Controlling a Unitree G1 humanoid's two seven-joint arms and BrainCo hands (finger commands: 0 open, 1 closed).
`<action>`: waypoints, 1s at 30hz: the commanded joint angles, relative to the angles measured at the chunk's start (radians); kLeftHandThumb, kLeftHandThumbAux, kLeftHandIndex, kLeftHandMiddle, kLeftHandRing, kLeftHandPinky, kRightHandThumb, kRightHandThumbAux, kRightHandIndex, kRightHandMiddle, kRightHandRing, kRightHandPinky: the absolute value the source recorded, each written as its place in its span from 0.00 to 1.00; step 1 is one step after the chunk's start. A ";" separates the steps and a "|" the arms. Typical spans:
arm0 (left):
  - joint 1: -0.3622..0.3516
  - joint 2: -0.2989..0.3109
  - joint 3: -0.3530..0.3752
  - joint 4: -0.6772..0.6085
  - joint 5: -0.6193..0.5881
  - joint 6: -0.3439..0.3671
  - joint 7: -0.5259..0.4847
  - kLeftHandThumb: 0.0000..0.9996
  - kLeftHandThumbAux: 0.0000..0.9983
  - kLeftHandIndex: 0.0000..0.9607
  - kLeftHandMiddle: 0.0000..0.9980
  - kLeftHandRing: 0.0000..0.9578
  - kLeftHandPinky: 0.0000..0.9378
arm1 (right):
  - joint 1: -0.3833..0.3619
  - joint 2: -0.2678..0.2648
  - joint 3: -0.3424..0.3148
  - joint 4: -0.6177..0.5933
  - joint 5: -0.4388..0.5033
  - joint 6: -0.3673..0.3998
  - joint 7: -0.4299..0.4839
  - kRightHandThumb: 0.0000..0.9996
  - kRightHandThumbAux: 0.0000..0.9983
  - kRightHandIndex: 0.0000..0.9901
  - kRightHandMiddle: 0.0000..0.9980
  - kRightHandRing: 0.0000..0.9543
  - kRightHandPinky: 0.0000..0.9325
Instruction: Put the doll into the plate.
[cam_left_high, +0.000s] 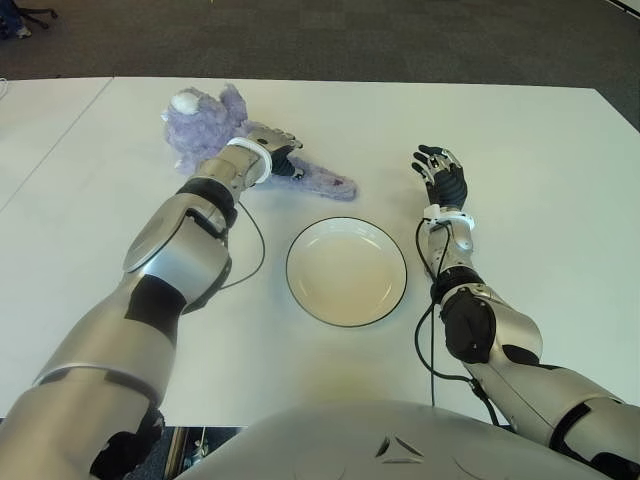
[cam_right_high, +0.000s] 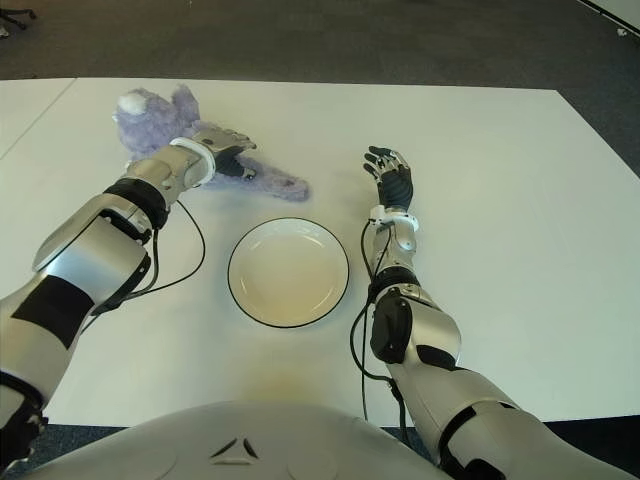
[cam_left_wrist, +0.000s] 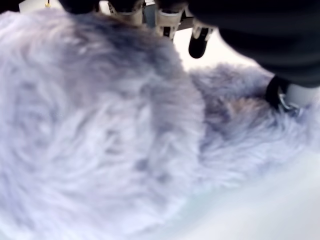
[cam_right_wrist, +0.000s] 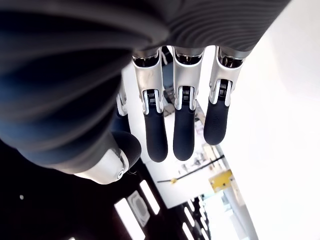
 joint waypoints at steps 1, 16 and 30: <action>0.119 0.039 -0.080 0.040 0.068 0.035 -0.035 0.28 0.30 0.00 0.00 0.00 0.00 | 0.249 0.085 -0.036 0.150 0.034 0.095 -0.023 0.71 0.73 0.42 0.35 0.35 0.35; 0.173 0.058 -0.036 0.042 -0.001 0.087 -0.056 0.24 0.34 0.00 0.00 0.00 0.00 | 0.250 0.092 -0.061 0.147 0.047 0.083 0.010 0.71 0.73 0.42 0.35 0.36 0.33; 0.201 0.063 0.050 0.020 -0.119 -0.005 -0.115 0.27 0.40 0.00 0.00 0.00 0.00 | 0.260 0.088 -0.047 0.146 0.027 0.066 -0.008 0.71 0.73 0.42 0.35 0.34 0.31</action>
